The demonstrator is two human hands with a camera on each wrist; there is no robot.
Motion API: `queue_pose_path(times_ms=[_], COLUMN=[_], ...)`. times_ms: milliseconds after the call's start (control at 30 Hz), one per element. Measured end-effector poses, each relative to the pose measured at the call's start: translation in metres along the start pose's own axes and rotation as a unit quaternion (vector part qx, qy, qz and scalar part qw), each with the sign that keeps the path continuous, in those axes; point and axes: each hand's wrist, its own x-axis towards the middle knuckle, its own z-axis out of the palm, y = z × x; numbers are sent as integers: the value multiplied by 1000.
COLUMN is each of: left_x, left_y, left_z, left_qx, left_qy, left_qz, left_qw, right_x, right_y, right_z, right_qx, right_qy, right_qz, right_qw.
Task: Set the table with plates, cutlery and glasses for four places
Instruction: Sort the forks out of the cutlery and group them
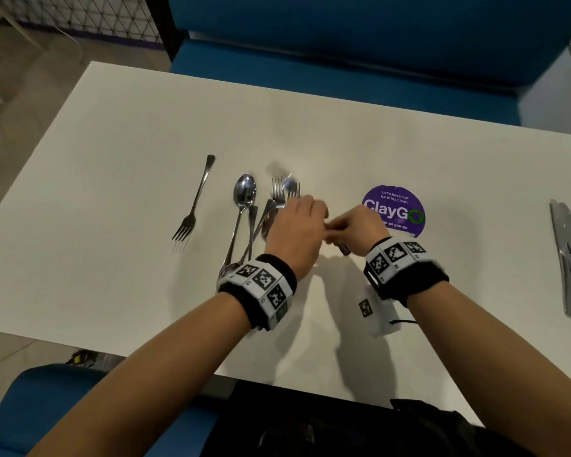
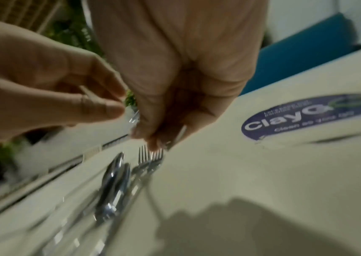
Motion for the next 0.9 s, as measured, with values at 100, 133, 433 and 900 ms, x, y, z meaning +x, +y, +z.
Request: queue_pose_path(times_ms=[100,133,433,900], left_x=[6,10,25,15], left_y=[-9,-15,-79,-115], left_z=[-5,-3,-20,-26], left_qx=[-246,-306,-492,-531], left_qy=[40,-9,-17,-172], left_qz=[-190,-267,-412,-358], left_qw=[950,914,767,749], right_x=[5,6,40,46], right_y=[-9,-16,-40,-58], right_z=[3,8,40,34], right_qx=[210,244,18,256], right_qy=[22,1,56,105], right_qz=[33,34,85,152], right_qw=[977,969,995,949])
